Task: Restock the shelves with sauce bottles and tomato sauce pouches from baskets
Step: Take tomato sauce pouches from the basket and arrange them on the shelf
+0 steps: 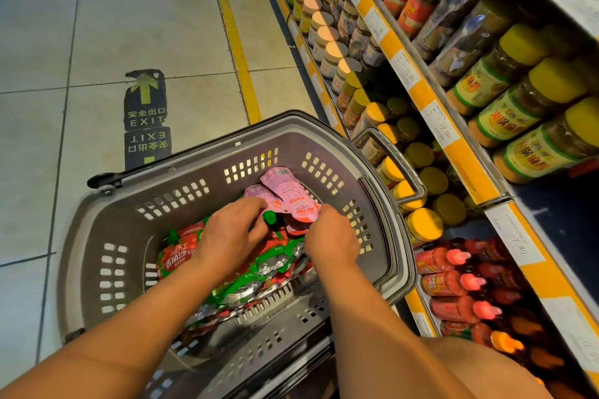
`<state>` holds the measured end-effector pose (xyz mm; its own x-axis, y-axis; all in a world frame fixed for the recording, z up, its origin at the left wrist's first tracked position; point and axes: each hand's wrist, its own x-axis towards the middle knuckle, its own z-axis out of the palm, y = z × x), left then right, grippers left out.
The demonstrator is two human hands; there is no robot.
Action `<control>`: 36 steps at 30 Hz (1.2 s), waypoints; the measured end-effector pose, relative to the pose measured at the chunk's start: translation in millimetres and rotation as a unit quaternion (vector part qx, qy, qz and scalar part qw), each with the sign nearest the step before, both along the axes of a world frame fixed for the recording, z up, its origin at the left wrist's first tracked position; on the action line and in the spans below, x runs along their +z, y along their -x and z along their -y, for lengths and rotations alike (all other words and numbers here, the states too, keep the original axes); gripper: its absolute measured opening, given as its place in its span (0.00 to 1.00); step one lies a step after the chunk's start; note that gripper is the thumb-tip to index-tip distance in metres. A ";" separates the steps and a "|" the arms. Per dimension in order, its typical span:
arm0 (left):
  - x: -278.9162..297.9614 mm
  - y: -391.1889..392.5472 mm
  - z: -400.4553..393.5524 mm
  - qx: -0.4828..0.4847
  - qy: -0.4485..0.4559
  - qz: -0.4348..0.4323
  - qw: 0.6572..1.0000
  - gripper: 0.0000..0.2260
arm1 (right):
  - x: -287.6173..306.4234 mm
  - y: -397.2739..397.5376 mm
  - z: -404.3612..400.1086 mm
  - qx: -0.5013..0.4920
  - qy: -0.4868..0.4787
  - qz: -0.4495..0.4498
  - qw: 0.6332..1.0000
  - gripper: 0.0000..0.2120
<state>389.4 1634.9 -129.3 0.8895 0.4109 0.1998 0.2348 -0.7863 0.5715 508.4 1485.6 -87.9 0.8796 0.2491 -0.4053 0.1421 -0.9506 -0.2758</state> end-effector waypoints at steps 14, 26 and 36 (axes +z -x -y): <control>22.5 1.6 -20.7 0.035 0.040 0.004 0.999 0.14 | 28.6 2.6 -3.4 0.037 -0.013 0.102 0.994 0.07; 64.2 28.5 -19.3 0.157 0.133 0.037 0.978 0.07 | 76.3 19.9 39.3 -0.057 -0.142 0.159 0.975 0.16; 143.9 28.8 25.2 0.133 0.259 0.118 0.949 0.05 | 113.6 36.6 96.9 -0.171 -0.380 0.155 0.896 0.26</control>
